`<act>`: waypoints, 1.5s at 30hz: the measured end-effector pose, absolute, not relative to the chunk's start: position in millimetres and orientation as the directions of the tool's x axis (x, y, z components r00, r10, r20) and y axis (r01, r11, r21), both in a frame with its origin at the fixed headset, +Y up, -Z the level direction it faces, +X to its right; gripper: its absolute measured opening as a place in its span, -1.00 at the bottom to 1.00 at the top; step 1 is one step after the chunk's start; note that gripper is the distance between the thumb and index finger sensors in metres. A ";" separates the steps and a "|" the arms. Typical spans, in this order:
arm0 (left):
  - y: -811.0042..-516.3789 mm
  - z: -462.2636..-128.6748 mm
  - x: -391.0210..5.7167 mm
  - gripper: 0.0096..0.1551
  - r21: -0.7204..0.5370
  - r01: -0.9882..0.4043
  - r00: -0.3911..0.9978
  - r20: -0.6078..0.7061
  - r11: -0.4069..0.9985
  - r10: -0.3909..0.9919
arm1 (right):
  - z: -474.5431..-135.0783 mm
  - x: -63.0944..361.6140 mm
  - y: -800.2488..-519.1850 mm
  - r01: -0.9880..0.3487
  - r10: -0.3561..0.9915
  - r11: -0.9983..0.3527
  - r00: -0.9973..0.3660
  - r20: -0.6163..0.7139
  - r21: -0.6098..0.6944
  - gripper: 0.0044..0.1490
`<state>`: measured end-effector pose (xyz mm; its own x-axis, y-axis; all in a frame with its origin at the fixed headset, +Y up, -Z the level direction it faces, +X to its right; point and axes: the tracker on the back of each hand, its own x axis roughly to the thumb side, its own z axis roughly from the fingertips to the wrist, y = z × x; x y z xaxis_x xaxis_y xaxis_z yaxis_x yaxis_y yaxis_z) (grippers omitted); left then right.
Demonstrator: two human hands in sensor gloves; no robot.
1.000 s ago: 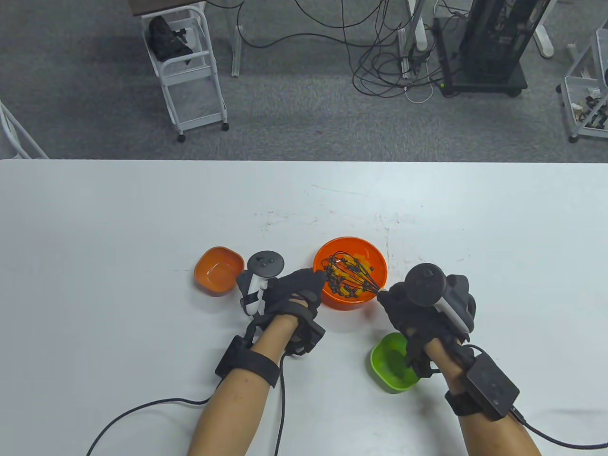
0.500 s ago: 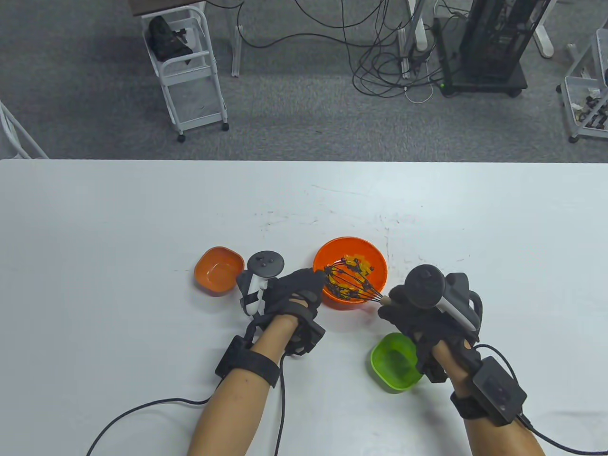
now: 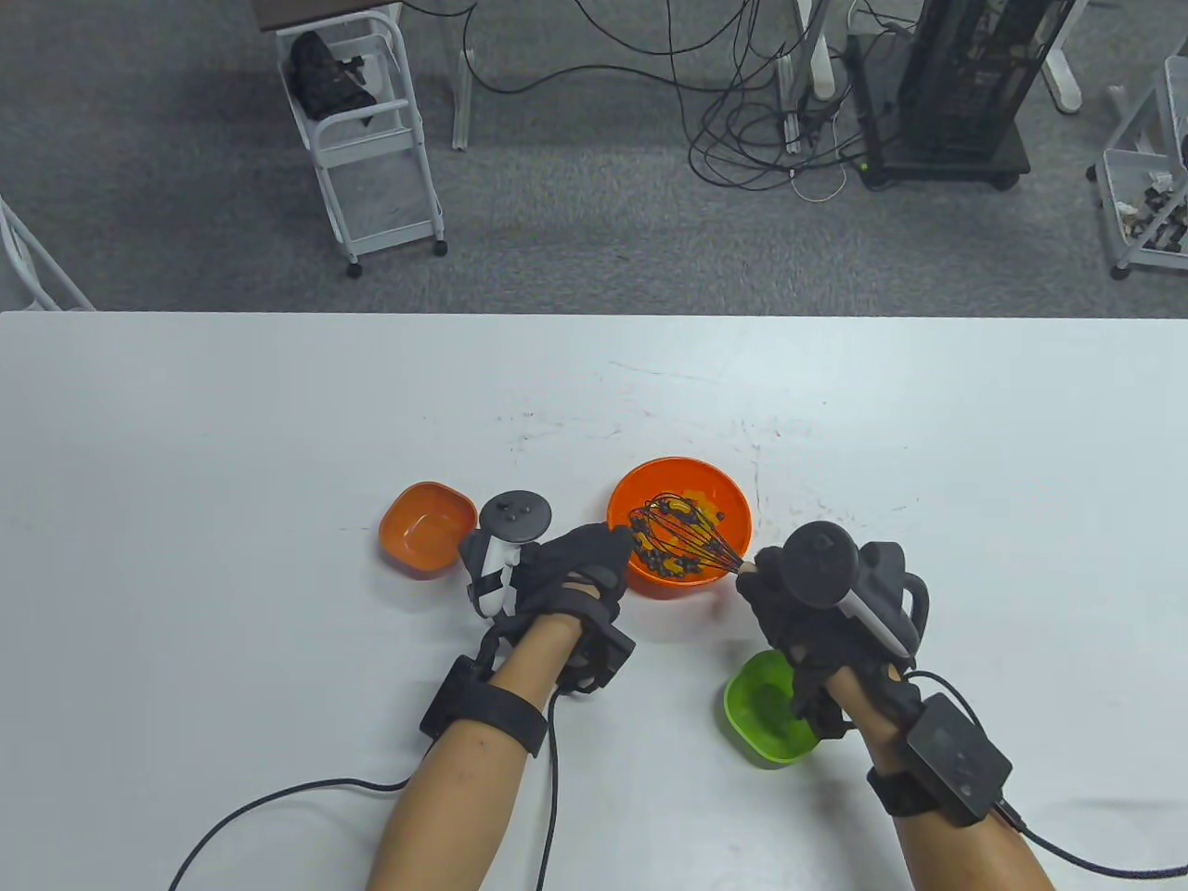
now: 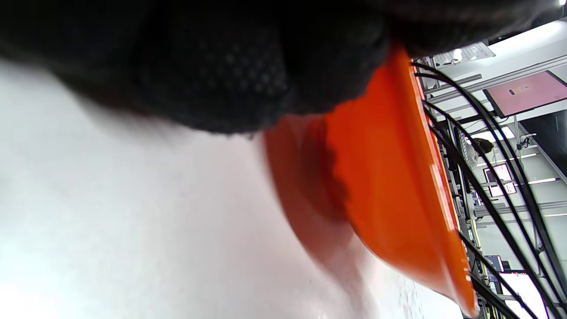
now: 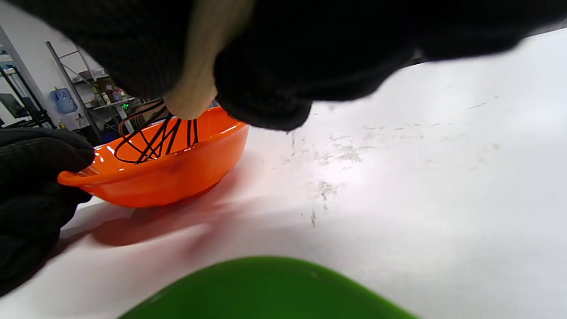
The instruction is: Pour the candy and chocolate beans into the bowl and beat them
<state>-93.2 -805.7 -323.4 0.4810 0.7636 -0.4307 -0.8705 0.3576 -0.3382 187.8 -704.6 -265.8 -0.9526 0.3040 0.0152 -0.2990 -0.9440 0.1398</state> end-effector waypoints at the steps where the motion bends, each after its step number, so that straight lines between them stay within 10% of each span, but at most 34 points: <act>1: -805.8 -323.3 -93.2 -0.49 -0.338 -0.870 0.481 -0.431 0.358 0.763 | -265.2 189.4 -702.8 -0.300 0.307 -0.941 -0.952 0.018 0.156 -0.28; 45: -806.1 -322.6 -95.9 -0.47 -0.341 -0.880 0.460 -0.443 0.329 0.770 | -247.7 254.7 -706.7 -0.479 0.470 -0.870 -0.878 -0.094 0.117 -0.23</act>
<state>-95.9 -806.1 -322.6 0.4596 0.7700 -0.4426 -0.8804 0.3293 -0.3414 254.7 -706.7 -247.7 -0.8776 0.4701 -0.0939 -0.4786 -0.8702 0.1171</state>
